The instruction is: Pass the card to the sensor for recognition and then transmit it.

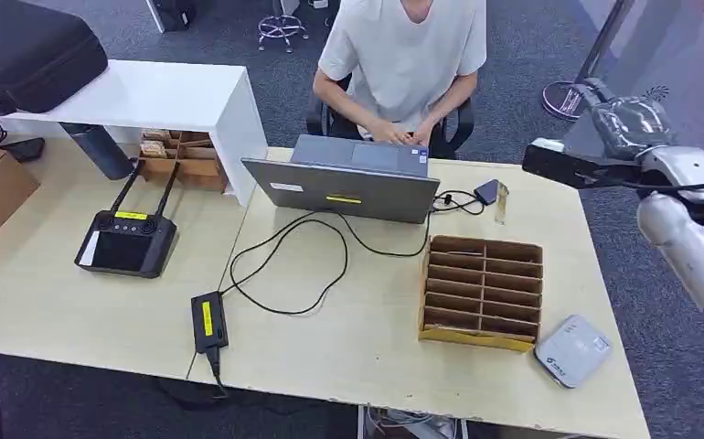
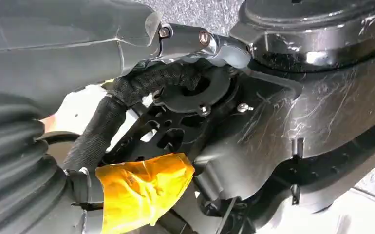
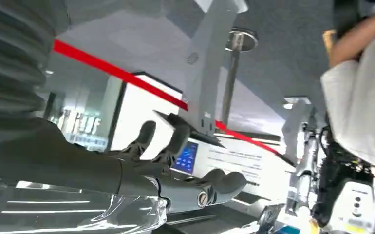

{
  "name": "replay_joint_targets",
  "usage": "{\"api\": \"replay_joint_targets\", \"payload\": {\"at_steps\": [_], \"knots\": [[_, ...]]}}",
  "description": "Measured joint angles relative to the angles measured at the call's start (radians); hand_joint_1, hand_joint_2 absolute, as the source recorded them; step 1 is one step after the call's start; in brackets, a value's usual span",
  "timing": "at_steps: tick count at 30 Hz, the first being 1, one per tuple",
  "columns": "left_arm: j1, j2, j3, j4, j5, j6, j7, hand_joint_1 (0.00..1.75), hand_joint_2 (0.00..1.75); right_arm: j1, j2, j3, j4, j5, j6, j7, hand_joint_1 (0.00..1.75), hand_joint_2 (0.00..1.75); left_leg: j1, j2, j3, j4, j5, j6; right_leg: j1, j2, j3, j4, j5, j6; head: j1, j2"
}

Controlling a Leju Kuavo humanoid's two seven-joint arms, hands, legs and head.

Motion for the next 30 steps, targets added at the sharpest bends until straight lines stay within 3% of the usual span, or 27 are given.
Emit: {"api": "replay_joint_targets", "payload": {"at_steps": [5, 9, 15, 17, 20, 24, 25, 27, 28, 30], "knots": [[0.002, -0.013, 0.001, -0.001, 0.0, 0.019, -0.005, 0.0, 1.75, -0.012, -0.085, 0.03, -0.062, -0.029, 0.053, 0.016, 0.0, 1.75, 0.0, 0.0, 0.0, 0.0, 0.0, 0.0, 0.0, 0.0, 0.0, 0.0, 0.0, 0.0, 0.0, 0.0], [-0.002, -0.024, 0.003, 0.002, 0.0, 0.019, -0.001, 0.0, 1.75, -0.017, -0.11, 0.05, -0.104, -0.038, 0.074, 0.042, 0.0, 1.75, -0.001, 0.002, 0.001, 0.0, 0.0, 0.0, 0.0, 0.003, 0.0, 0.0, 0.001, -0.001, 0.0, 0.0], [-0.002, -0.027, 0.003, 0.004, 0.0, 0.039, -0.013, 0.0, 1.75, -0.016, -0.159, 0.072, -0.159, -0.061, 0.051, 0.056, 0.0, 1.75, 0.0, 0.001, 0.0, 0.0, 0.0, 0.0, 0.001, 0.0, 0.0, 0.0, 0.001, -0.001, 0.0, 0.0], [-0.006, -0.028, 0.002, 0.002, 0.0, 0.078, -0.039, 0.0, 1.75, -0.016, -0.17, 0.075, -0.171, -0.058, 0.04, 0.056, 0.0, 1.75, 0.0, 0.001, 0.0, 0.0, 0.0, 0.0, 0.0, 0.001, 0.0, 0.0, 0.001, -0.001, -0.001, 0.0], [-0.008, -0.044, 0.001, -0.035, 0.002, 0.226, -0.089, 0.0, 1.75, -0.017, -0.179, 0.076, -0.179, -0.045, 0.022, 0.059, 0.0, 1.75, 0.0, 0.002, 0.0, 0.0, 0.0, 0.0, 0.0, 0.002, -0.001, 0.0, 0.001, -0.001, 0.0, 0.0], [-0.01, -0.052, -0.001, -0.062, 0.001, 0.236, -0.082, 0.0, 1.75, -0.031, -0.171, 0.076, -0.163, 0.007, -0.002, 0.051, 0.0, 1.75, 0.0, 0.001, -0.001, 0.001, 0.0, 0.0, 0.0, 0.001, -0.001, 0.0, 0.001, -0.001, 0.0, 0.0], [-0.01, -0.055, -0.001, -0.062, 0.001, 0.228, -0.077, 0.0, 0.0, -0.044, -0.157, 0.078, -0.141, 0.02, -0.011, 0.049, 0.0, 1.75, 0.0, 0.001, -0.001, 0.001, 0.0, 0.0, 0.0, 0.001, -0.001, 0.001, 0.001, -0.001, -0.001, 0.0], [-0.011, -0.052, -0.001, -0.059, 0.0, 0.176, -0.068, 0.0, 0.0, -0.072, -0.129, 0.08, -0.095, 0.045, -0.035, 0.035, 0.0, 1.75, 0.0, 0.003, -0.001, 0.001, 0.0, 0.0, 0.001, 0.003, -0.001, 0.001, 0.002, -0.002, 0.0, 0.0], [-0.012, -0.048, -0.001, -0.05, 0.0, 0.128, -0.065, 0.0, 1.75, -0.085, -0.114, 0.083, -0.075, 0.054, -0.044, 0.031, 0.0, 1.75, 0.0, 0.002, 0.0, 0.001, 0.001, -0.001, 0.001, 0.002, -0.001, 0.001, 0.002, -0.002, -0.001, 0.0], [-0.022, -0.043, -0.001, -0.015, -0.002, 0.051, -0.06, 0.0, 1.75, -0.109, -0.082, 0.092, -0.032, 0.068, -0.05, 0.031, 0.0, 1.75, 0.0, 0.002, 0.0, 0.001, 0.002, -0.002, 0.002, 0.002, -0.001, 0.001, 0.002, -0.002, 0.0, 0.0]]}}
